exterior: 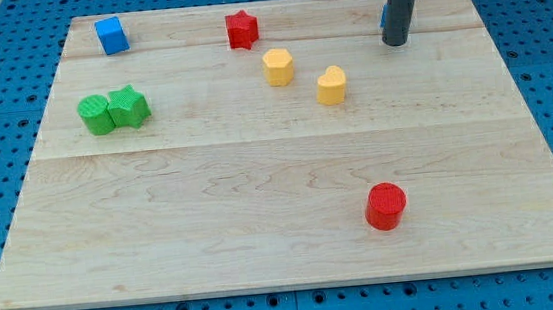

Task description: Place the yellow hexagon bottom left to the yellow heart

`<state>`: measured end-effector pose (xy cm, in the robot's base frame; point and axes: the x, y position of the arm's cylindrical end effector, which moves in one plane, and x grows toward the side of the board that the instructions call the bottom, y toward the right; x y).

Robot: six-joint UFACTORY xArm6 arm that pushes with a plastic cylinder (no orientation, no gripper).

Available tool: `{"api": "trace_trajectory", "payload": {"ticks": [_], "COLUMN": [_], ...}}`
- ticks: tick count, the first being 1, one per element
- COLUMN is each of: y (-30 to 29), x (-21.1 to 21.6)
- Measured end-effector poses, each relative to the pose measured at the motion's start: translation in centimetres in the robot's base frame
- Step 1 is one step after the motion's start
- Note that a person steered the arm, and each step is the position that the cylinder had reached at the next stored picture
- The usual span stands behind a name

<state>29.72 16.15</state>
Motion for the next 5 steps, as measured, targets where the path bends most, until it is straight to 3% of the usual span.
{"api": "trace_trajectory", "payload": {"ticks": [3,5], "y": [-12.0,-11.3], "x": [1.6,1.5]}}
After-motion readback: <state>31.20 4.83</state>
